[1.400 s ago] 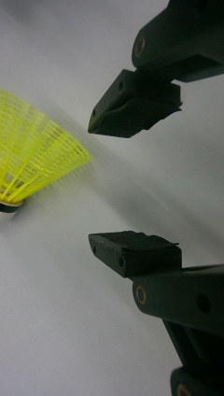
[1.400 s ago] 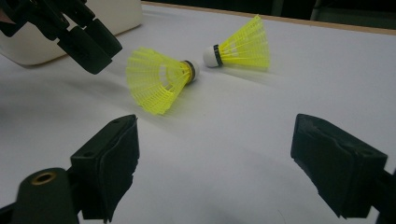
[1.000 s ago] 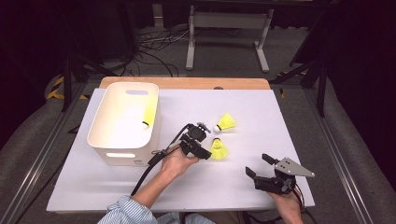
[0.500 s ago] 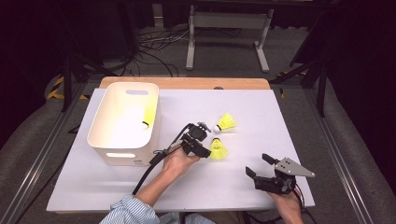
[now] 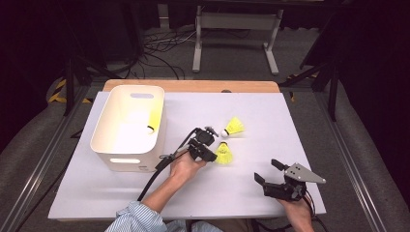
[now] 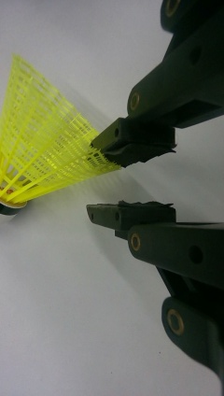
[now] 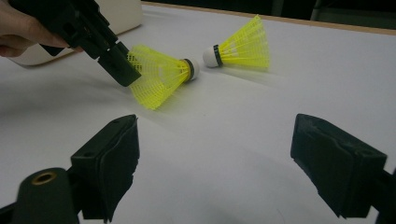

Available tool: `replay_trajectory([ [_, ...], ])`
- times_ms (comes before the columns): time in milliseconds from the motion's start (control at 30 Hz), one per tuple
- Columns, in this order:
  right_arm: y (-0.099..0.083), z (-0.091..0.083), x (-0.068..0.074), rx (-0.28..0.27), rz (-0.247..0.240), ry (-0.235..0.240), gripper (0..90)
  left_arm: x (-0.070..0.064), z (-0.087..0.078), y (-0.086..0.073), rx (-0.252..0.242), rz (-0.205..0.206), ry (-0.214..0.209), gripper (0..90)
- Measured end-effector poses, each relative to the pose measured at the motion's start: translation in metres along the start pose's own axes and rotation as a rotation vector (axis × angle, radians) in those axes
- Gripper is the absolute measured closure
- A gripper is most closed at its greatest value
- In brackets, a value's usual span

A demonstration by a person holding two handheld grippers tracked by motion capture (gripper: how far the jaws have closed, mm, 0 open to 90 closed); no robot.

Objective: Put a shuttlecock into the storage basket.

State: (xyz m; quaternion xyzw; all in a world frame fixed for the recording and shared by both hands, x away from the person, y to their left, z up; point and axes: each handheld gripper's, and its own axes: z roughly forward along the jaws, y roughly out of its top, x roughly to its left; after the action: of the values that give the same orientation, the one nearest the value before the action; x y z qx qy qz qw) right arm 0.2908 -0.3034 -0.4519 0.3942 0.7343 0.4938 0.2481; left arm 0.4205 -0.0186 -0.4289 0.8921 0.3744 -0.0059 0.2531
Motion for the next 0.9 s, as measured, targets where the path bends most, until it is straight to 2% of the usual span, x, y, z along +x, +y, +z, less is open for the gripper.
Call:
replay_trajectory([
  [367,0.0001,0.0001,0.0001,-0.001,-0.002,0.001,16.0,-0.0009,0.0,0.0,-0.004,-0.004,0.015,81.8],
  [900,-0.0001,0.0002,0.0004,0.004,-0.006,-0.001,16.1,-0.0018,-0.0015,0.0005,-0.004,0.003,0.025,89.2],
])
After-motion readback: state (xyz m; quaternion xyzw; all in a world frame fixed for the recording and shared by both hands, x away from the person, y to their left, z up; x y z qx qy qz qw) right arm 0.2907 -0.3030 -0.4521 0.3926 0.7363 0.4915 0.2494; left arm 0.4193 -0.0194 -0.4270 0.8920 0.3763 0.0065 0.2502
